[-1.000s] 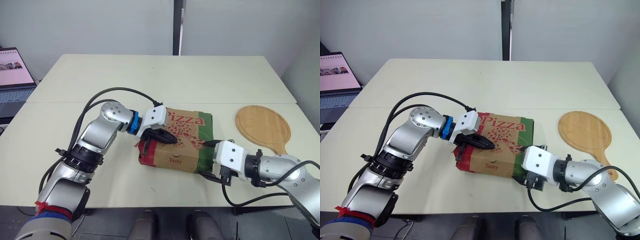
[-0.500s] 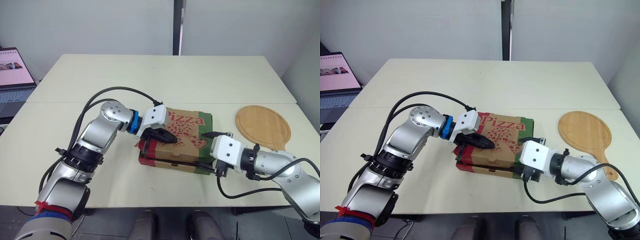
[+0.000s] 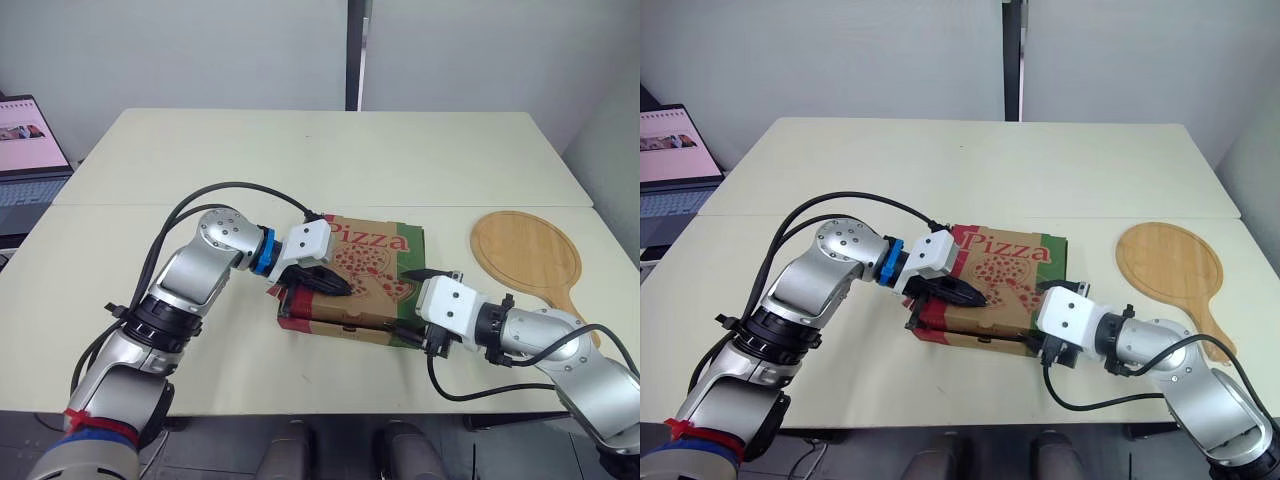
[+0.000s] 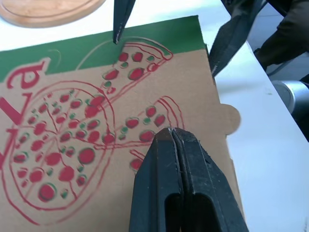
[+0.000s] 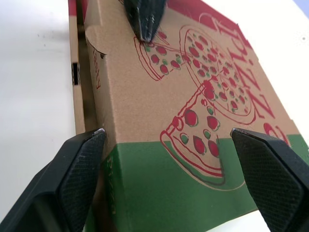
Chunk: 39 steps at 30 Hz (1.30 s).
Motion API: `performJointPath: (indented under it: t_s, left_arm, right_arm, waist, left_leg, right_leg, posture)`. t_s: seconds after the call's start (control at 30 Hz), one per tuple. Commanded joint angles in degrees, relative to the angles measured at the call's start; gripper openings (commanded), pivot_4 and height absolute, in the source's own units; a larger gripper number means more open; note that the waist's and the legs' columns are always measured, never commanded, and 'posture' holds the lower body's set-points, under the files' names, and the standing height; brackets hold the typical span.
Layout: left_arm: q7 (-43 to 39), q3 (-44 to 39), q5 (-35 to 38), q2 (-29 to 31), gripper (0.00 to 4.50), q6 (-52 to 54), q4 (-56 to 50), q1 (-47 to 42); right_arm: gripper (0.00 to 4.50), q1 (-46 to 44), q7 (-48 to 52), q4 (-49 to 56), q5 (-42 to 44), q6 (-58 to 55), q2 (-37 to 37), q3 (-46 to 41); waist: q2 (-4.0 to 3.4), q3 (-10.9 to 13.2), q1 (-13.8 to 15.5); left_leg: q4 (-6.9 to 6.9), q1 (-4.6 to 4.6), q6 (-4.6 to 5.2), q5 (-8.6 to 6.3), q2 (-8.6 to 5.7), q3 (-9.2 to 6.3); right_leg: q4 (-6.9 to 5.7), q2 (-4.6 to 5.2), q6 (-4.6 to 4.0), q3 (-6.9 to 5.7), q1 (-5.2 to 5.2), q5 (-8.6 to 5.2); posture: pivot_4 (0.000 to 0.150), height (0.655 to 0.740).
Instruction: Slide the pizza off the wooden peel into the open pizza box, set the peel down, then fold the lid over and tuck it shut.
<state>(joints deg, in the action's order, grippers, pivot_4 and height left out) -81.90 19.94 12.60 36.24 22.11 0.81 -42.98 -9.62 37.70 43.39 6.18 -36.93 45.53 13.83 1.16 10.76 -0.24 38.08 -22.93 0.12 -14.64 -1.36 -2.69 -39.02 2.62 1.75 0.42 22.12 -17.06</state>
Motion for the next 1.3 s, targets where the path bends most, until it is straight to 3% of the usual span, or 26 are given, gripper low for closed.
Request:
performJointPath:
  t_s: [0.03, 0.27, 0.53, 0.63, 0.77, 1.1, 1.3]
  left_arm:
    - [-0.1, 0.8, -1.0, 0.7, 0.0, -0.4, -1.2, 0.7]
    - [0.0, 1.0, -2.3, 0.7, 0.0, -1.7, -0.2, 1.3]
    - [0.3, 0.9, -2.6, 0.4, 0.0, -2.2, 0.5, 1.0]
    - [0.4, 0.9, -2.7, 0.2, 0.0, -2.4, 0.7, 0.9]
    - [0.8, 0.3, -2.4, -0.1, 0.0, -2.2, 0.9, 0.4]
    - [2.4, -9.0, 6.2, 2.8, 0.0, 7.8, -2.7, -0.8]
    - [2.8, -13.8, 6.6, 9.4, 0.0, 9.6, 0.9, -1.8]
  right_arm:
    - [4.45, 0.2, -1.2, 1.2, -1.0, -0.3, -0.7, -1.2]
    - [4.45, 2.4, -0.3, 3.8, 2.4, -2.1, -1.8, -5.4]
    - [4.45, 4.7, 5.0, 8.0, 17.2, -8.6, -1.5, -18.1]
    - [4.45, 1.4, 2.6, 6.2, 19.0, -10.9, -3.3, -17.1]
    - [3.51, -3.4, -0.6, 1.9, 16.2, -10.8, -6.5, -9.5]
    - [0.02, -9.8, 1.0, -9.5, 10.5, -2.9, -10.5, 1.9]
    - [0.02, -12.4, 2.3, -12.6, 8.3, 0.3, -12.0, 5.0]
  waist:
    - [0.0, 0.0, 0.0]
    - [0.0, 0.0, 0.0]
    - [0.0, 0.0, 0.0]
    - [0.0, 0.0, -0.1]
    - [-0.01, 0.0, -0.2]
    - [-0.01, 0.0, -0.3]
    - [-0.02, 0.0, -1.1]
  left_leg:
    - [0.0, 0.0, 0.0, 0.0, 0.0, 0.0]
    - [0.0, 0.0, 0.0, 0.0, 0.0, 0.01]
    - [-0.01, 0.02, 0.0, 0.0, 0.01, -0.01]
    - [-0.01, 0.03, 0.0, 0.0, 0.01, 0.0]
    - [-0.02, 0.05, 0.0, 0.0, 0.02, -0.02]
    - [-0.01, 0.01, 0.0, 0.0, -0.01, 0.0]
    - [-0.04, 0.01, 0.0, 0.0, 0.02, -0.01]
  right_leg:
    - [0.0, 0.0, 0.0, 0.0, 0.0, 0.0]
    - [0.0, 0.0, 0.0, 0.01, 0.0, 0.0]
    - [0.0, 0.0, 0.0, -0.01, -0.02, 0.0]
    - [0.0, 0.0, 0.0, 0.01, -0.03, 0.0]
    - [-0.03, -0.01, -0.01, 0.0, -0.02, 0.0]
    - [-0.02, -0.01, -0.01, 0.04, 0.05, 0.0]
    - [-0.04, -0.04, -0.01, 0.04, 0.09, 0.0]
  posture:
    - [0.15, 0.74]
    - [0.15, 0.74]
    - [0.15, 0.74]
    - [0.15, 0.74]
    - [0.15, 0.74]
    - [0.15, 0.74]
    - [0.15, 0.74]
